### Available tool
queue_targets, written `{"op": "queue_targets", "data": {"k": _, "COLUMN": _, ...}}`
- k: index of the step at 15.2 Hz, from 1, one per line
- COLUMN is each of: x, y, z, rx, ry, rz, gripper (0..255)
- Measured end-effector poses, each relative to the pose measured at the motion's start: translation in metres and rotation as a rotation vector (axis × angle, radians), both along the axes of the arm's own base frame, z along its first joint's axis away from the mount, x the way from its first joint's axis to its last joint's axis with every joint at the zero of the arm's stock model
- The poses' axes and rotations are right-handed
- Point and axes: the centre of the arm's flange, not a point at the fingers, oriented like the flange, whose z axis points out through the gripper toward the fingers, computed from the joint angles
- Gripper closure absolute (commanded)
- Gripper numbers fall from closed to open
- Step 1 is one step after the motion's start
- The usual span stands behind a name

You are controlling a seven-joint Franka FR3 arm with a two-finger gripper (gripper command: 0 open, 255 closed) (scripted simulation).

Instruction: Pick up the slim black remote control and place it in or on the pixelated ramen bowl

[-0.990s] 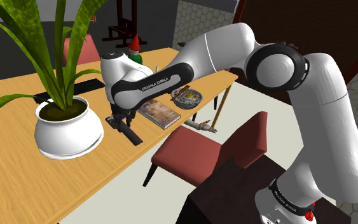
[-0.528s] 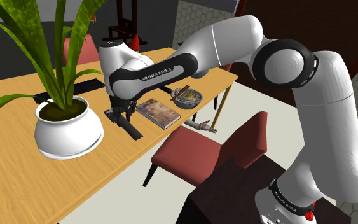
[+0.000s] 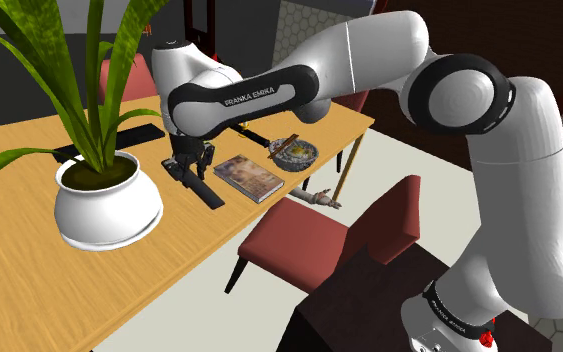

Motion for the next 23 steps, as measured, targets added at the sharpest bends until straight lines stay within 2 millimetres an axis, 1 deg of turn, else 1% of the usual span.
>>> {"op": "queue_targets", "data": {"k": 14, "x": 0.000, "y": -0.002, "z": 0.073, "rx": 0.000, "ry": 0.000, "rz": 0.000, "gripper": 255}}
{"op": "queue_targets", "data": {"k": 16, "x": 0.001, "y": -0.017, "z": 0.076, "rx": 0.000, "ry": 0.000, "rz": 0.000, "gripper": 255}}
{"op": "queue_targets", "data": {"k": 20, "x": 0.002, "y": -0.067, "z": 0.077, "rx": 0.000, "ry": 0.000, "rz": -0.001, "gripper": 255}}
{"op": "queue_targets", "data": {"k": 21, "x": 0.005, "y": -0.078, "z": 0.077, "rx": 0.000, "ry": 0.000, "rz": -0.001, "gripper": 255}}
{"op": "queue_targets", "data": {"k": 22, "x": 0.002, "y": -0.090, "z": 0.076, "rx": 0.000, "ry": 0.001, "rz": -0.001, "gripper": 255}}
{"op": "queue_targets", "data": {"k": 23, "x": 0.006, "y": -0.103, "z": 0.076, "rx": 0.000, "ry": 0.000, "rz": -0.001, "gripper": 255}}
